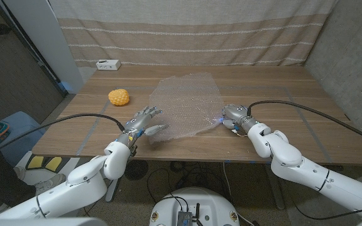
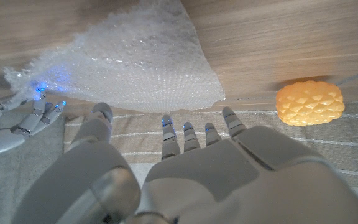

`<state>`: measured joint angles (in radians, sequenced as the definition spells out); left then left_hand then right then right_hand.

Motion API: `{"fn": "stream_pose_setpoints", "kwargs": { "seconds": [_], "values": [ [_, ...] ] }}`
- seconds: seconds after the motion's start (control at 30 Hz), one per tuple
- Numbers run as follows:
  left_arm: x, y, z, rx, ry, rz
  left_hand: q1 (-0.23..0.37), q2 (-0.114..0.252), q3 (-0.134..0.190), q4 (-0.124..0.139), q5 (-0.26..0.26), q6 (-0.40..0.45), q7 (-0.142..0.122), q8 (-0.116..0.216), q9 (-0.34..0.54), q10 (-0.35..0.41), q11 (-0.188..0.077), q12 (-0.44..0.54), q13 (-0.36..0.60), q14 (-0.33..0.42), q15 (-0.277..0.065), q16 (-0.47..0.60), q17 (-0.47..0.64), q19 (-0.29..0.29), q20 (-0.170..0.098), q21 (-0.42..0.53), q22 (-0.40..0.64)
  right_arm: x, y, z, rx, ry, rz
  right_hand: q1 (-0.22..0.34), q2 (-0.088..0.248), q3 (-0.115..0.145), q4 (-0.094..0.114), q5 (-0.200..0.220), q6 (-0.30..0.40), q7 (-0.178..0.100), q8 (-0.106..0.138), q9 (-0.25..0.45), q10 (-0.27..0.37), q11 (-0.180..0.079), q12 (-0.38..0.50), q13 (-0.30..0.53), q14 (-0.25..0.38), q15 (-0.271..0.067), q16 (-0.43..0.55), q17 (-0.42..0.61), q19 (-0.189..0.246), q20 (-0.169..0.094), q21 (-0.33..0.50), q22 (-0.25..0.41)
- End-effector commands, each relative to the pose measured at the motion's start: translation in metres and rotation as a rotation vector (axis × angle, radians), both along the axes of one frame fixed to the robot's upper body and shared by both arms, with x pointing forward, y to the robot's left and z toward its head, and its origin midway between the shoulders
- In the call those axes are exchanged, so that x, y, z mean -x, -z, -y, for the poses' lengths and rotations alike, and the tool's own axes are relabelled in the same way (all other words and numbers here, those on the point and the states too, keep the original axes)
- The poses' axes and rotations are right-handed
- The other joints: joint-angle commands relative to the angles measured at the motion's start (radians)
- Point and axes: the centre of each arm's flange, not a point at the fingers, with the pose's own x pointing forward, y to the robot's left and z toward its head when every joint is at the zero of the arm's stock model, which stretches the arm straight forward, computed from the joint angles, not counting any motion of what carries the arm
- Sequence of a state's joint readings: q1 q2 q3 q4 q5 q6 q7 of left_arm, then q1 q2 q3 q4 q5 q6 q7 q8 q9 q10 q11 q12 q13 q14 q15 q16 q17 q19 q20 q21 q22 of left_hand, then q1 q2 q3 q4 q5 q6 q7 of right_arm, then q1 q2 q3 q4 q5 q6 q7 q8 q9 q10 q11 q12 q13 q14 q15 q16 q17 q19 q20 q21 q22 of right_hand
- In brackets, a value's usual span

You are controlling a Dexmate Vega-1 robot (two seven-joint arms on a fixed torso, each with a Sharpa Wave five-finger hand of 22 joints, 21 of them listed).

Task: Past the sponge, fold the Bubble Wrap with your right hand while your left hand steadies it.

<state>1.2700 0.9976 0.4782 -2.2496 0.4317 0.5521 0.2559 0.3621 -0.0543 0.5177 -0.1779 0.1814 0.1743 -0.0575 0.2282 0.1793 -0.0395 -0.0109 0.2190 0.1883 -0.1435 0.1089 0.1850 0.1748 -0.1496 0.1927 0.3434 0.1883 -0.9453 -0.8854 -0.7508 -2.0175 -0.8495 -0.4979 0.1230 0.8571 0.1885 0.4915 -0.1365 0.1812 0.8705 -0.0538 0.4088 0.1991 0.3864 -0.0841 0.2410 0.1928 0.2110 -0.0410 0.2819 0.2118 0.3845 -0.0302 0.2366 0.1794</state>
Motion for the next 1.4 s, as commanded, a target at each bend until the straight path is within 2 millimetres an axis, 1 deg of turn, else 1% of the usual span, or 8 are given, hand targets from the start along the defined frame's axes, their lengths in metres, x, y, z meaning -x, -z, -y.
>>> {"fn": "stream_pose_setpoints", "kwargs": {
  "seconds": [0.03,0.37,0.5,0.77,1.03,1.13,1.27,1.4],
  "values": [
    [0.008,-0.008,0.014,-0.178,-0.055,-0.073,0.010,-0.025,-0.010,0.002,0.010,0.021,0.000,0.008,0.005,0.009,0.000,0.001,0.003,-0.001,0.014,0.001,0.002,0.006,0.005,-0.005,0.003,-0.003,-0.005,-0.004,-0.046,-0.016,0.015,0.010,-0.003,-0.001,-0.001,0.005,0.010,-0.001,0.000,0.004,0.009,0.001,0.003,0.002,0.007,-0.098,0.004,0.003,0.007,-0.001,0.004,0.002],
    [0.012,-0.014,0.024,-0.358,-0.210,-0.056,0.056,-0.050,-0.017,0.001,0.025,-0.004,-0.007,-0.008,0.006,0.001,-0.002,-0.003,0.004,-0.010,0.019,0.000,0.002,0.021,0.001,-0.010,0.002,-0.002,-0.010,0.001,-0.077,-0.016,0.021,0.013,-0.004,-0.004,0.000,0.005,0.013,0.002,0.000,0.005,0.010,0.001,-0.001,0.002,0.006,-0.098,0.004,0.005,0.009,0.000,0.004,0.002],
    [0.003,-0.011,0.023,-0.369,-0.213,-0.069,0.101,-0.021,-0.001,0.006,0.025,-0.045,-0.013,-0.026,0.006,0.006,0.003,-0.002,0.004,-0.005,0.027,0.002,0.002,0.028,0.002,-0.015,0.001,-0.001,-0.010,0.002,-0.087,-0.016,0.021,0.015,-0.003,-0.005,0.001,0.005,0.014,0.001,0.000,0.005,0.011,0.000,-0.002,0.002,0.008,-0.099,0.006,0.005,0.009,-0.002,0.004,0.002],
    [-0.014,-0.012,0.026,-0.390,-0.216,-0.101,0.171,0.035,0.032,0.007,0.009,-0.009,-0.002,-0.014,0.006,0.013,0.001,-0.001,0.004,-0.004,0.026,0.001,0.001,0.015,0.008,-0.031,0.001,0.002,-0.013,0.005,-0.101,-0.033,0.025,0.021,-0.001,-0.005,0.001,0.005,0.017,0.006,0.001,0.006,0.016,0.003,-0.005,0.002,0.011,-0.101,0.008,0.007,0.012,-0.005,0.004,0.002],
    [-0.026,-0.009,0.034,-0.430,-0.192,-0.222,0.196,0.024,0.027,0.005,-0.003,0.020,0.003,-0.006,0.007,-0.002,0.007,-0.008,0.004,-0.037,0.036,-0.007,0.002,-0.012,0.012,-0.050,0.002,0.003,-0.017,0.008,-0.113,-0.037,0.034,0.024,0.000,-0.006,0.002,0.005,0.017,0.007,0.000,0.006,0.016,0.002,-0.007,0.002,0.012,-0.101,0.009,0.008,0.013,-0.006,0.004,0.003],
    [-0.023,-0.011,0.035,-0.394,-0.165,-0.233,0.194,0.017,0.021,0.009,-0.005,0.043,0.005,0.000,0.008,0.002,0.007,-0.006,0.004,-0.039,0.038,-0.005,0.002,-0.010,0.012,-0.052,0.002,0.003,-0.017,0.009,-0.110,-0.031,0.037,0.025,-0.001,-0.007,0.003,0.005,0.017,0.008,0.000,0.006,0.017,0.002,-0.008,0.002,0.012,-0.101,0.009,0.008,0.013,-0.006,0.003,0.003],
    [-0.006,-0.024,0.029,-0.291,-0.085,-0.165,0.181,0.017,0.011,0.022,-0.007,0.046,0.009,-0.005,0.008,0.019,0.009,0.000,0.004,-0.022,0.038,0.003,0.002,-0.001,0.017,-0.052,0.003,0.001,-0.017,0.009,-0.105,-0.023,0.035,0.026,-0.001,-0.008,0.003,0.005,0.018,0.008,0.000,0.006,0.018,0.002,-0.009,0.002,0.013,-0.102,0.009,0.008,0.014,-0.006,0.003,0.003],
    [0.007,-0.035,0.027,-0.256,-0.033,-0.187,0.166,0.019,0.000,0.033,-0.009,0.048,0.012,-0.010,0.009,0.017,0.012,-0.002,0.004,-0.022,0.043,0.002,0.002,0.001,0.020,-0.055,0.004,-0.001,-0.018,0.009,-0.112,-0.017,0.042,0.028,-0.001,-0.008,0.003,0.005,0.025,0.008,0.003,0.006,0.020,0.000,-0.010,0.002,0.013,-0.103,0.010,0.009,0.013,-0.006,0.003,0.003]
  ]
}}
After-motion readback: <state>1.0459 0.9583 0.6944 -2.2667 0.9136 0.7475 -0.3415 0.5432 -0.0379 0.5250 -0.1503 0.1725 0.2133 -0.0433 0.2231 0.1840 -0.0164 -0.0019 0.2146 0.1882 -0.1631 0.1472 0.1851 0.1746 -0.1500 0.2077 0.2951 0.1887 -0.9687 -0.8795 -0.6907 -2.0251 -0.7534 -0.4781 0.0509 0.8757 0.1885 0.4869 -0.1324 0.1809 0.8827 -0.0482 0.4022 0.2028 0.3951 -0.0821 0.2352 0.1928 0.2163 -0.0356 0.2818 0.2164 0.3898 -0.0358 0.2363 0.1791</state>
